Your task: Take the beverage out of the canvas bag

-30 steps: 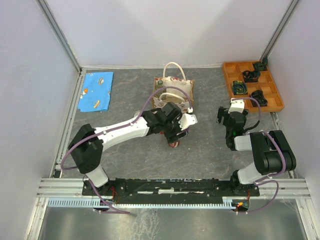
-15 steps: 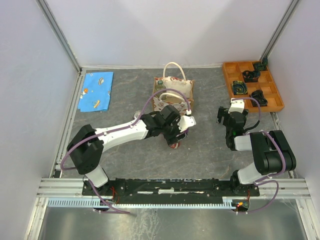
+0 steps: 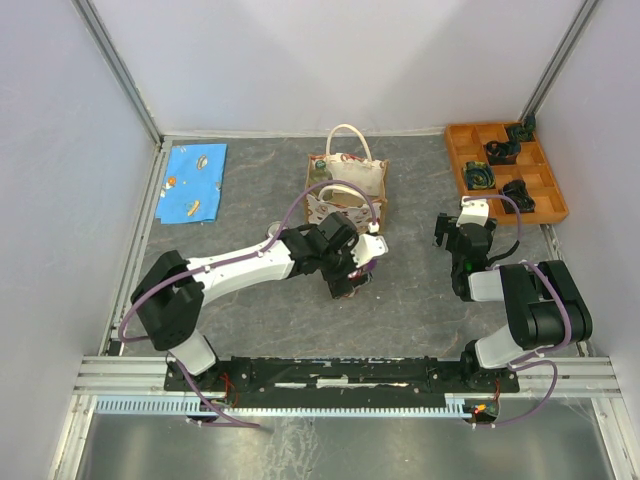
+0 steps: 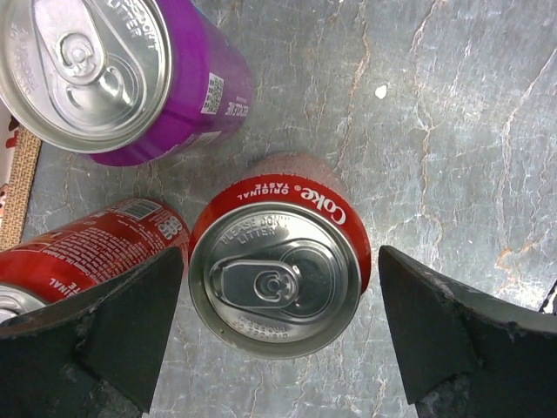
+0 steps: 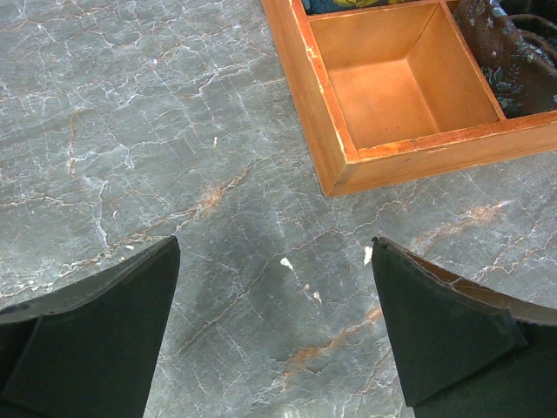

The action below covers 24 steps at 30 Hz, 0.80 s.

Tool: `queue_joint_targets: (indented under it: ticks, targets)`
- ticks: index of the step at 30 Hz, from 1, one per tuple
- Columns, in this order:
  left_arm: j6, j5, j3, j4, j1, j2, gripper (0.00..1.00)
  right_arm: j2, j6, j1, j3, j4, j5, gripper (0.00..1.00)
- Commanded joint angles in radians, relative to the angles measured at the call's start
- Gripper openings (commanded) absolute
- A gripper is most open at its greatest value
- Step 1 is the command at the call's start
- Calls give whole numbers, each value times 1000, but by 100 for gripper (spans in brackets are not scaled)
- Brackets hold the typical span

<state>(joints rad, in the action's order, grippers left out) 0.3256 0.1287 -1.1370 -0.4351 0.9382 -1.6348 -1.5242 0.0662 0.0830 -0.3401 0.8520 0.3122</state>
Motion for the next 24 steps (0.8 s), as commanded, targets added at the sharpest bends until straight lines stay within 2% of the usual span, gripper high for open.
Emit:
queue_joint_targets:
  ticks: [1, 5, 13, 17, 24]
  targets:
    - [-13, -7, -18, -17, 1, 56, 99, 12, 7, -3, -17, 32, 7, 99]
    - [21, -13, -89, -72, -2, 79, 99, 12, 7, -3, -17, 32, 7, 99]
    - [93, -5, -350, -166, -43, 190, 99, 13, 6, -3, -18, 32, 7, 99]
    - [57, 21, -409, -87, -142, 202, 97, 13, 6, -3, -17, 32, 7, 99]
    - [-93, 75, -429, 133, -344, 127, 77, 12, 7, -4, -17, 32, 7, 99]
